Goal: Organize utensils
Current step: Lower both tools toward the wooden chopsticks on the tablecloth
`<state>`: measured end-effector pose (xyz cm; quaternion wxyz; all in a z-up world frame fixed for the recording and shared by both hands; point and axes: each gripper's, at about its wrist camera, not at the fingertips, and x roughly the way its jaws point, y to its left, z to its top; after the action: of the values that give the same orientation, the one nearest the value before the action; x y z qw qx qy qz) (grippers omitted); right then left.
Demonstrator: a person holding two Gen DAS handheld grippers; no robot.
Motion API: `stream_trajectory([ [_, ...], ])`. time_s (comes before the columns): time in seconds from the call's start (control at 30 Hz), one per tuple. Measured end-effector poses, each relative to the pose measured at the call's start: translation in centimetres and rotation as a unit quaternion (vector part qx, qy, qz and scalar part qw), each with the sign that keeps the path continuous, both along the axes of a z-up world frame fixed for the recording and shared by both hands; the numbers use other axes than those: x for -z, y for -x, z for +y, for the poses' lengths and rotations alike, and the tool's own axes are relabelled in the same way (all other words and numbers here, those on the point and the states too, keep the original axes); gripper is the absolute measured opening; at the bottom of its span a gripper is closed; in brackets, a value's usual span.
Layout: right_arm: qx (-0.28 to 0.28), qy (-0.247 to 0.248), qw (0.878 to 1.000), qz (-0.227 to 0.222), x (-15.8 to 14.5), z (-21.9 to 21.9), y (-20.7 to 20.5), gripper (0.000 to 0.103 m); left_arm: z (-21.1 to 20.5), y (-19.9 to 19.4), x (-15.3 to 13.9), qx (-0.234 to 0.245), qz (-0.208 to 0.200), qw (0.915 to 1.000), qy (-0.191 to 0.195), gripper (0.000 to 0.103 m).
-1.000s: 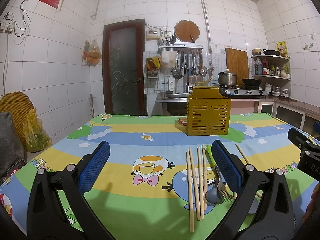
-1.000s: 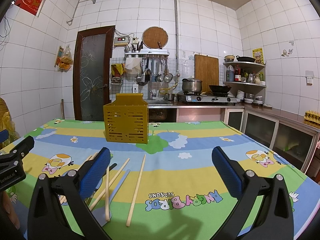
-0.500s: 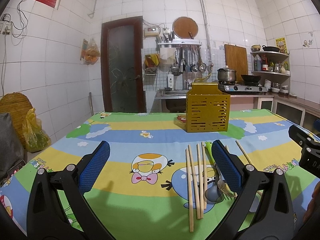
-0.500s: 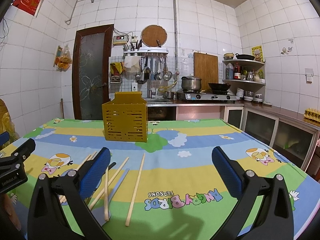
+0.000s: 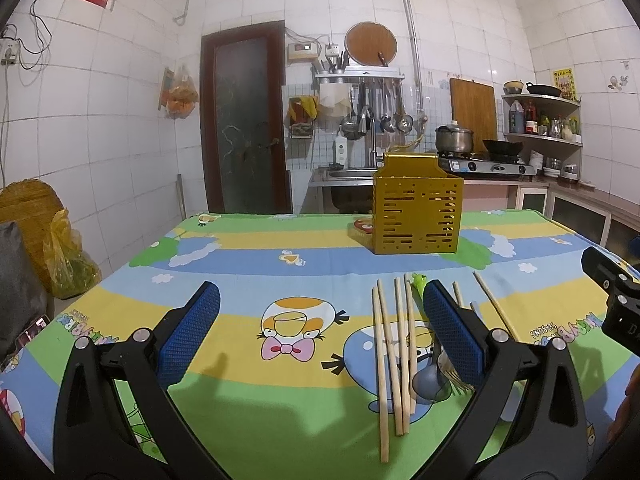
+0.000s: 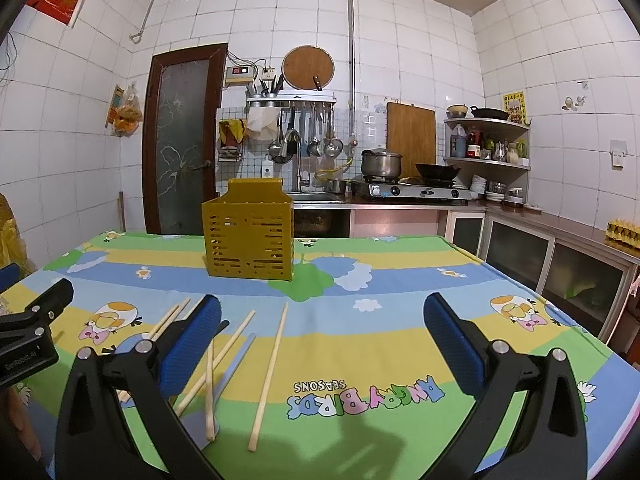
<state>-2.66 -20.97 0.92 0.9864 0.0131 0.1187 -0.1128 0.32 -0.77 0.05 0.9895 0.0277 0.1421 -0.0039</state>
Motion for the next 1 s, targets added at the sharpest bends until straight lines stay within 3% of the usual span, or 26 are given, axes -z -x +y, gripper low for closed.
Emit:
stream_trajectory([
  [0.37,0.003,-0.008,1.000,0.025,0.2,-0.3,-1.0,0.099,0.5,-1.3,0.6,0.007,0.035,0.9992,0.017,0.098],
  [0.63,0.007,-0.003,0.998,0.057,0.3,-0.1,-2.4,0.099,0.9,-4.1,1.2,0.006,0.101,0.9949,0.010,0.098],
  [0.8,-0.010,-0.029,0.995,0.091,0.5,-0.4,-4.5,0.099,1.4,-8.2,1.5,-0.010,0.161,0.9869,-0.002,0.098],
  [1.0,-0.008,-0.039,0.987,0.155,1.0,-1.2,-8.8,0.099,0.3,-12.5,1.5,0.034,0.229,0.9727,-0.014,0.098],
])
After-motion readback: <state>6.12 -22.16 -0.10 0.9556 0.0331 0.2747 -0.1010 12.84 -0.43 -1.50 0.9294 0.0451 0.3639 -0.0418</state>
